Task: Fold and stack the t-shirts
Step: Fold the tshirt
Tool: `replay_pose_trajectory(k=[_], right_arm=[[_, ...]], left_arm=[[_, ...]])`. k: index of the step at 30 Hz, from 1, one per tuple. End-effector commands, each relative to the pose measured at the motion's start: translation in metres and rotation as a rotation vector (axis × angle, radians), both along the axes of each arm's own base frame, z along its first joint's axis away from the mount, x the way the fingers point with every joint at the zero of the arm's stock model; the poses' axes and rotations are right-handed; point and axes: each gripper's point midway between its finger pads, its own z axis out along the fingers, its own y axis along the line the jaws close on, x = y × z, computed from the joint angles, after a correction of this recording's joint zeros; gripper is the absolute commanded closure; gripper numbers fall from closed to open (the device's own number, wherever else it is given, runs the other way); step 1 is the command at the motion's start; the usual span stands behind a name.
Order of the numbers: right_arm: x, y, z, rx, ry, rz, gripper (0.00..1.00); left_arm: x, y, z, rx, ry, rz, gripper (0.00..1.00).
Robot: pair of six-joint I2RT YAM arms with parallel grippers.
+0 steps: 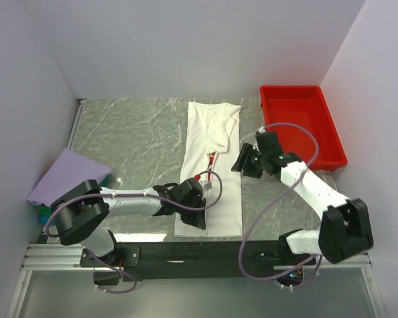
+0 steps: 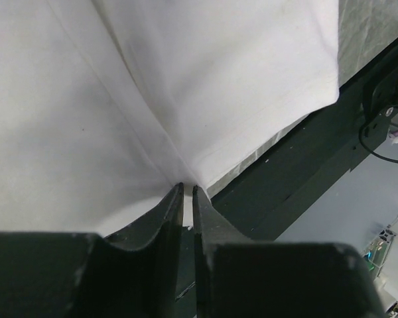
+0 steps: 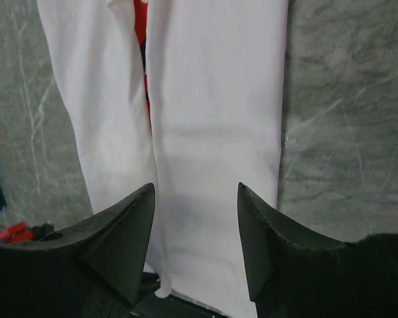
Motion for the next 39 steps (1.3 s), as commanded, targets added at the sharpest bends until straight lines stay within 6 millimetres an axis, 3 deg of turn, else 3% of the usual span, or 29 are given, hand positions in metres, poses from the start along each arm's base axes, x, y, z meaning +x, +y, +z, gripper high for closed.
replay_pose_trajectory(k=[1,11,15,16,20,21,23,25,29,36,39], right_arm=[[-0.014,0.008,0.02,0.104,-0.068,0.008,0.41],[-0.098,0.009,-0.011,0.154,0.068,0.057,0.43],[-0.125,-0.002,-0.027,0.128,0.137,0.043,0.44],[-0.128,-0.004,-0.026,0.125,0.13,0.042,0.44],[-0.144,-0.005,-0.028,0.146,0.152,0.057,0.45],[-0.148,-0.004,-0.029,0.156,0.163,0.066,0.45],[-0.157,-0.006,-0.038,0.161,0.183,0.07,0.45],[-0.168,-0.005,-0.049,0.174,0.215,0.078,0.45],[-0.18,-0.005,-0.064,0.2,0.252,0.079,0.47],[-0.202,-0.009,-0.079,0.204,0.321,0.086,0.47],[-0.211,-0.008,-0.084,0.218,0.352,0.091,0.48]], left_arm=[[0.0,0.0,-0.005,0.005,-0.018,-0.021,0.82],[0.005,-0.003,-0.002,0.027,-0.024,-0.01,0.75],[0.01,-0.003,0.013,0.024,-0.046,0.017,0.74],[0.013,-0.002,0.018,0.025,-0.056,0.031,0.7],[0.024,0.019,0.043,0.033,-0.083,0.132,0.59],[0.023,0.03,0.039,0.05,-0.072,0.156,0.57],[0.036,0.046,0.052,0.018,-0.079,0.253,0.48],[0.044,0.068,0.048,0.03,-0.069,0.334,0.35],[0.043,0.092,0.045,0.013,-0.04,0.434,0.33],[0.025,0.099,0.028,-0.002,0.041,0.46,0.39],[0.019,0.093,0.024,-0.037,0.068,0.435,0.42]])
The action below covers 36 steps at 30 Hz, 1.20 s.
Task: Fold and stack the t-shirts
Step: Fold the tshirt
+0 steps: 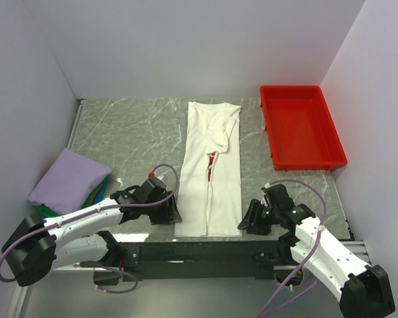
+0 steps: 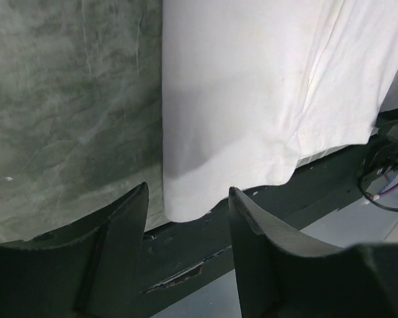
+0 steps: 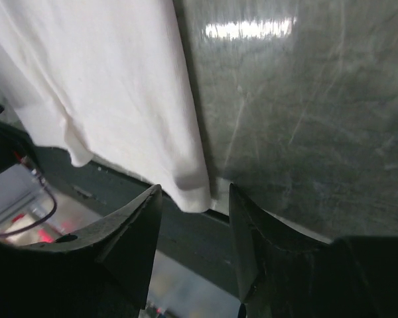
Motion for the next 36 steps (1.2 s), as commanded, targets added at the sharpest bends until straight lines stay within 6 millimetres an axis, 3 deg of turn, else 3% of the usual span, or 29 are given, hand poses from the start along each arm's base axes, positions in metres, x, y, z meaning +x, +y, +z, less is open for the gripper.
replay_pose_trajectory(k=[1,10,23,26,29,30,34,36], right_arm=[[-0.014,0.003,-0.004,0.033,0.052,0.015,0.48],[-0.03,0.002,-0.017,0.034,0.135,0.034,0.53],[-0.019,0.003,-0.013,0.022,0.1,0.019,0.6],[-0.015,0.004,-0.01,0.026,0.084,0.02,0.64],[-0.01,0.006,-0.006,0.032,0.064,0.02,0.67],[-0.01,0.007,-0.005,0.043,0.063,0.024,0.68],[-0.006,0.012,0.0,0.069,0.048,0.029,0.71],[-0.002,0.015,0.004,0.088,0.03,0.032,0.79]], left_arm=[[-0.003,-0.013,0.007,-0.088,0.015,-0.011,0.43],[-0.014,-0.008,-0.013,-0.071,0.083,0.009,0.51],[-0.027,-0.009,-0.031,-0.054,0.13,0.009,0.57],[-0.026,-0.013,-0.031,-0.061,0.127,0.004,0.61],[-0.024,-0.016,-0.029,-0.067,0.123,-0.003,0.75],[-0.024,-0.017,-0.028,-0.067,0.122,-0.004,0.84],[-0.02,-0.024,-0.02,-0.076,0.1,-0.026,0.88],[-0.02,-0.028,-0.016,-0.093,0.094,-0.04,0.91]])
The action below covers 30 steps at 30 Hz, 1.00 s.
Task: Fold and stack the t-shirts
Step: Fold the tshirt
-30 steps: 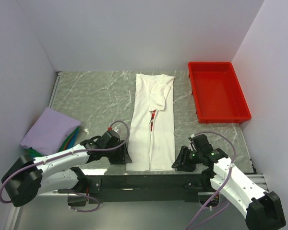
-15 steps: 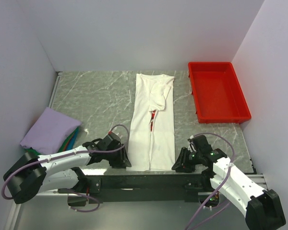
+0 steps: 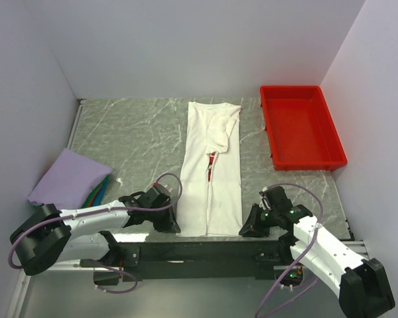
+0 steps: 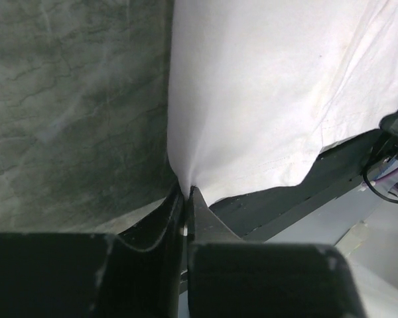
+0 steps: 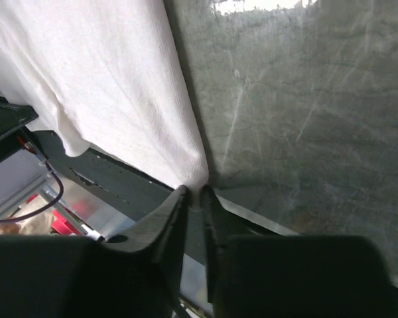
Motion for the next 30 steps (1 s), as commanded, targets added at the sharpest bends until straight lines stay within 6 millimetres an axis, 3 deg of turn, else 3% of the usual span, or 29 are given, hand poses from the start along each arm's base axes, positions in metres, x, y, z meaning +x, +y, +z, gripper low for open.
replay_pose_trajectory(k=[1,2,5,10,15,17,21,25,30], right_arm=[[0.017,0.01,0.016,0.045,-0.073,0.003,0.82],[0.02,0.011,0.019,0.053,-0.09,0.002,0.9],[0.02,0.01,0.024,0.058,-0.116,-0.001,1.0],[-0.003,0.01,0.019,0.081,-0.105,0.033,1.0],[-0.005,0.003,0.031,0.055,-0.164,0.048,1.0],[0.008,0.002,0.05,0.031,-0.226,0.041,1.0],[0.038,0.001,0.077,-0.029,-0.336,0.053,1.0],[0.086,0.013,0.108,-0.044,-0.431,0.024,1.0],[0.148,0.026,0.12,-0.018,-0.488,-0.081,1.0]], left_arm=[[0.009,-0.016,0.017,-0.055,-0.049,-0.027,0.93],[0.007,-0.018,0.017,-0.059,-0.05,-0.038,0.95],[0.006,-0.022,0.021,-0.065,-0.063,-0.049,0.99],[-0.005,-0.024,0.022,-0.071,-0.058,-0.068,0.99],[-0.009,-0.025,0.03,-0.074,-0.078,-0.073,0.99],[-0.002,-0.025,0.036,-0.055,-0.111,-0.069,0.99],[0.031,-0.038,0.06,-0.04,-0.199,-0.088,0.99],[0.072,-0.045,0.078,-0.071,-0.245,-0.045,0.99],[0.128,-0.043,0.083,-0.051,-0.283,0.077,0.99]])
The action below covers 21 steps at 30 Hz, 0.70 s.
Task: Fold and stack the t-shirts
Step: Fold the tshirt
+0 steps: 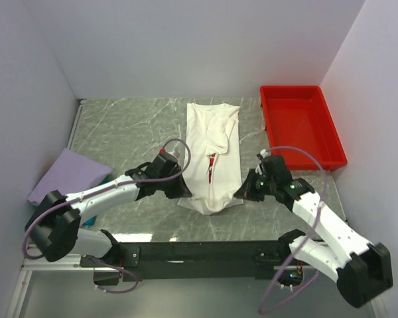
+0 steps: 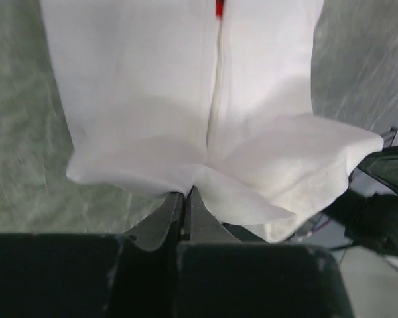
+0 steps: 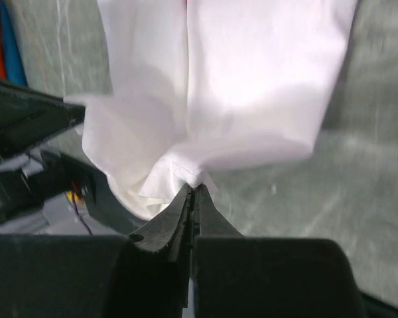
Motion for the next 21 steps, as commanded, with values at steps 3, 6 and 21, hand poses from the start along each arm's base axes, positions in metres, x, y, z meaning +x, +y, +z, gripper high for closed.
replay_pose_trajectory(k=[3,6,21], right_arm=[[0.078,0.009,0.021,0.066,-0.143,-0.134,1.0],[0.112,0.008,0.017,0.072,-0.15,-0.201,1.0],[0.194,-0.018,0.0,0.064,-0.118,-0.326,1.0]], left_arm=[[0.06,0.002,0.005,-0.007,-0.058,0.096,0.99],[0.087,0.002,0.007,-0.03,-0.068,0.146,0.99],[0.166,-0.012,0.001,-0.068,-0.054,0.234,0.99]])
